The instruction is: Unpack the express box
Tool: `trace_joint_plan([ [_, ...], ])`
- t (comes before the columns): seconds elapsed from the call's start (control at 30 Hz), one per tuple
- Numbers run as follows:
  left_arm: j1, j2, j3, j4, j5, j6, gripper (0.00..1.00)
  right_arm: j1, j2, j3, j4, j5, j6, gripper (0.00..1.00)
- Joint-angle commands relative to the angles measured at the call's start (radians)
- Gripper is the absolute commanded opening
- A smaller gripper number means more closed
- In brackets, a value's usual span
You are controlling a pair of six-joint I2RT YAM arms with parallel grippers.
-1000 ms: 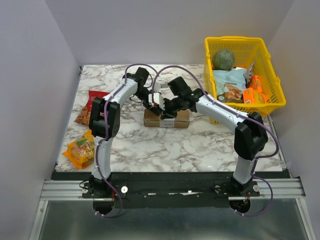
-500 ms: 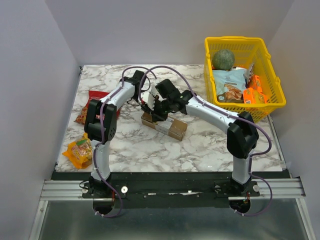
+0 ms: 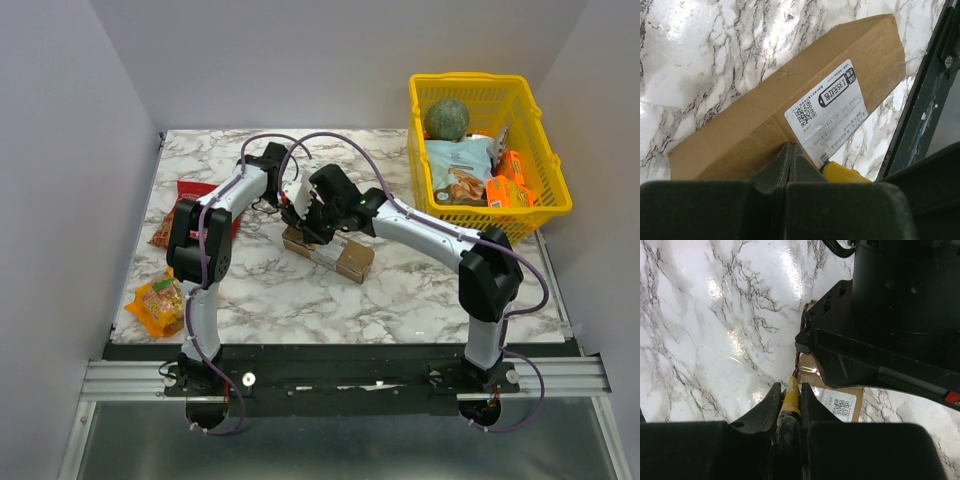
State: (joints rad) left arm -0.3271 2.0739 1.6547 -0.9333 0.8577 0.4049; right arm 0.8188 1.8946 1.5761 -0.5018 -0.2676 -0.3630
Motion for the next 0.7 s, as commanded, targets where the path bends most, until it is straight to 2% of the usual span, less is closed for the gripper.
trace_joint_plan([
  [0.0, -0.01, -0.007, -0.013, -0.163, 0.096, 0.051, 0.0, 0.0, 0.004, -0.053, 0.06, 0.079, 0.016, 0.0],
  [0.2, -0.01, 0.009, -0.005, -0.254, 0.141, 0.077, 0.0, 0.0, 0.003, -0.056, 0.062, 0.079, 0.006, 0.0],
  [0.47, -0.018, 0.035, -0.111, -0.041, -0.112, -0.11, 0.0, 0.002, -0.028, -0.079, 0.059, 0.091, -0.013, 0.0],
  [0.67, -0.018, 0.1, -0.089, 0.005, -0.256, -0.106, 0.0, -0.024, -0.114, -0.151, 0.034, 0.11, -0.037, 0.0],
])
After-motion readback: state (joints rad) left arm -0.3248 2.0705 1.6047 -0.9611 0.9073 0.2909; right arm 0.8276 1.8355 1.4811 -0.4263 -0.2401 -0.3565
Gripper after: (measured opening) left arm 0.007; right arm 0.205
